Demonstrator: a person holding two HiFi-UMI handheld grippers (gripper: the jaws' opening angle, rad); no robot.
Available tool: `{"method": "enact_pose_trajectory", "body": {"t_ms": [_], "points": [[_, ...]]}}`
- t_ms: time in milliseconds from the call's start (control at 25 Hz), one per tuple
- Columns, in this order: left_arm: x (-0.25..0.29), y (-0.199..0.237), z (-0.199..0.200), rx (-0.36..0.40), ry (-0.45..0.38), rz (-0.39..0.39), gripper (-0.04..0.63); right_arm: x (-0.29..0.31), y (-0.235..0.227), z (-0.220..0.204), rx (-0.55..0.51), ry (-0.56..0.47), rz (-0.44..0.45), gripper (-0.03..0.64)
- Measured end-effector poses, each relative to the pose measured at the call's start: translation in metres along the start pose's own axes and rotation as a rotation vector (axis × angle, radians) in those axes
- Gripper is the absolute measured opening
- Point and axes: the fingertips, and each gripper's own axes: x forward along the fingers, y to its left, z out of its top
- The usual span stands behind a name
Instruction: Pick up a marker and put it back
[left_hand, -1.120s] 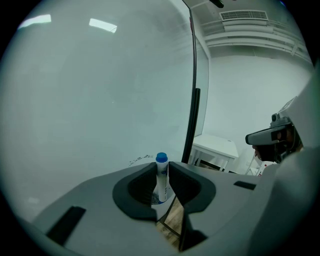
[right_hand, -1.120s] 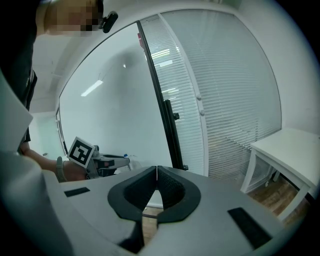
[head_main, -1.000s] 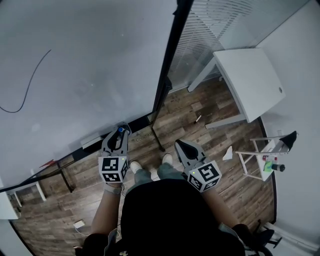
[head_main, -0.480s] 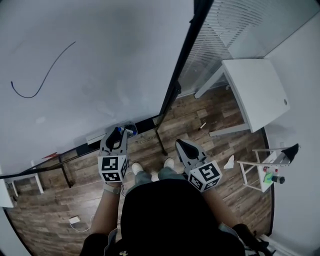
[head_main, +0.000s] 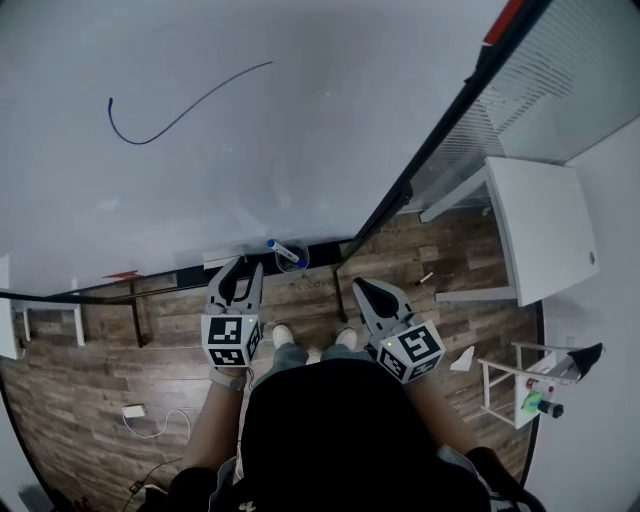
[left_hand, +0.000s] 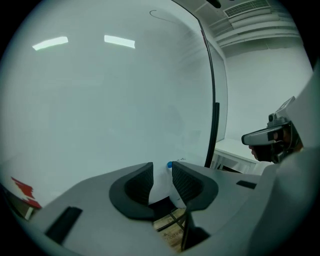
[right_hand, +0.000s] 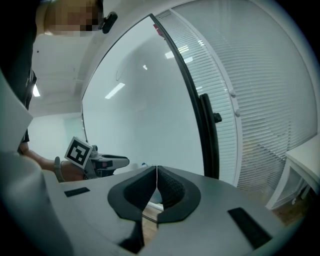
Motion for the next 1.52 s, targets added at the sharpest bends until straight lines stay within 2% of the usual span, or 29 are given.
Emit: {"method": "enact_pose_trajectory", "body": {"t_ms": [480,840,1200,1520], "points": [[-0.063,0.023,0.001,-0.051,-0.041,0.097,0.098,0.043,0.054,0.011,-0.067,0.016,0.205,0.029],[-0.098,0.028,-0.011,-0.110,-0.027,0.145,0.094,0.059,0.086,0.016,-0.108,0.028,0.304,0.029],[-0.112,0.028,-0.005,-0.119,-0.068,0.168,0.089,0.060,0.099,0.018,-0.135,0.037,0.334,0.029],[-0.108,0.023,-0.002,-0.113,-0.066,0.144,0.089,0.056,0.095,0.016,-0.173,0.044,0.308,0.028]]}}
